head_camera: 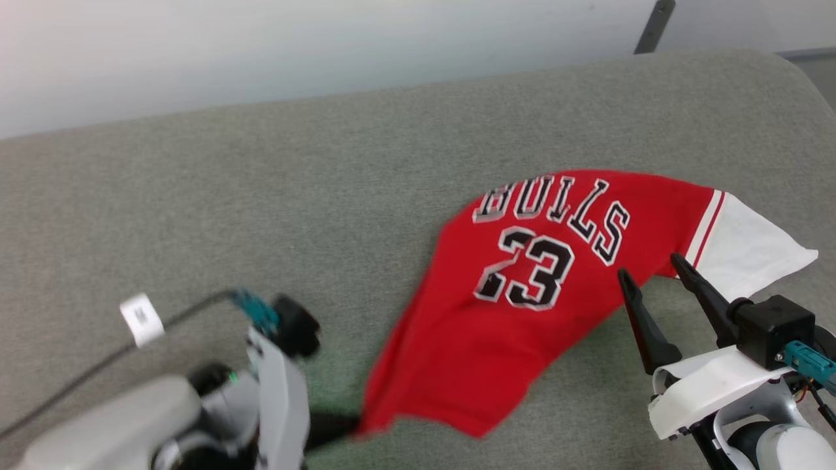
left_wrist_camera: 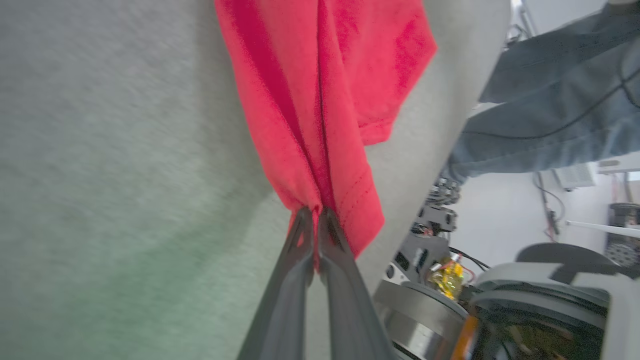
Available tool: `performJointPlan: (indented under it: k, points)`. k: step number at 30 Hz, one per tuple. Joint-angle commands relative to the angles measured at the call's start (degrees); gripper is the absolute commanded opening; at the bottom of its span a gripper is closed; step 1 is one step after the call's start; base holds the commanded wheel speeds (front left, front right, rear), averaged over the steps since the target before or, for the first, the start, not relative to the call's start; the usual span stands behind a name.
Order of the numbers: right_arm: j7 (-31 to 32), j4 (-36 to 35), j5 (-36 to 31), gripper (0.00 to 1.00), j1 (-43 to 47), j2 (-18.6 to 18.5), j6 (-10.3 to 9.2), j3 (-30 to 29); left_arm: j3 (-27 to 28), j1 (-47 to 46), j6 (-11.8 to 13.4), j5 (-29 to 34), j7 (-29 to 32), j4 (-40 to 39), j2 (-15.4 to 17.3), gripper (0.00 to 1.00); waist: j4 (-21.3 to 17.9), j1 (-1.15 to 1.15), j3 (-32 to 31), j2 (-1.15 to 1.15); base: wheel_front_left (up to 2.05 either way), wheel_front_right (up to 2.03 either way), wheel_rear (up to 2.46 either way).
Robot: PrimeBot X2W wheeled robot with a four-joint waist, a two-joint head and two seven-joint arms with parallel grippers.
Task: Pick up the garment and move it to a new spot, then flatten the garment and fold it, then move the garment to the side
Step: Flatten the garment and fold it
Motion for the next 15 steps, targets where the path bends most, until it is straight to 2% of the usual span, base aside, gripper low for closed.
performJointPlan:
  k: [1, 4, 9, 10, 11, 12, 13, 15]
  points:
    - [0.19, -0.48, 0.37, 1.00, 0.36, -0.18, -0.06, -0.09, -0.47, 2.04, 0.00, -1.25, 0.51, -3.65, 0.87, 0.00, 0.88, 0.00, -0.58, 0.00, 0.00, 0.00, 0.00]
    - [0.51, -1.01, 0.58, 1.00, 0.10, -0.26, -0.06, 0.01, -1.26, 5.14, 0.00, -2.84, 0.82, -10.88, 2.54, 0.00, 0.86, 0.00, 0.01, 0.00, 0.00, 0.00, 0.00]
    - [0.84, -1.54, 0.69, 1.00, 0.04, -0.29, -0.05, -0.23, -2.12, 8.75, 0.01, -2.80, 0.11, -17.72, 1.26, 0.00, 0.65, 0.00, 1.11, 0.00, 0.00, 0.00, 0.00]
    - [0.82, -1.59, 0.66, 1.00, 0.08, -0.29, -0.06, -0.33, -2.10, 8.85, 0.01, -2.20, -0.47, -17.25, 1.02, 0.23, 0.64, 0.00, 1.23, 0.00, 0.00, 0.00, 0.00]
    - [0.81, -1.59, 0.67, 1.00, 0.09, -0.26, -0.06, -0.32, -2.09, 8.57, 0.01, -1.08, -0.91, -16.34, 0.94, 0.31, 0.56, 0.00, 1.28, 0.00, 0.00, 0.00, 0.00]
    - [0.85, -1.57, 0.71, 1.00, 0.03, -0.23, -0.06, -0.32, -2.03, 8.04, 0.01, -0.17, -1.49, -15.51, 0.65, 0.61, 0.46, 0.00, 1.30, 0.00, 0.00, 0.00, 0.00]
    - [0.92, -1.58, 0.78, 1.00, -0.04, -0.23, -0.06, -0.36, -1.50, 7.76, 0.00, -0.13, -2.37, -14.52, 0.33, 1.00, 0.36, 0.00, 1.30, 0.00, 0.00, 0.00, 0.00]
    - [1.01, -1.52, 0.91, 1.00, -0.27, -0.11, -0.06, -0.49, -0.04, 6.89, 0.00, -1.57, -3.60, -13.21, 0.49, 1.00, 0.06, 0.00, 1.20, 0.00, 0.00, 0.00, 0.00]
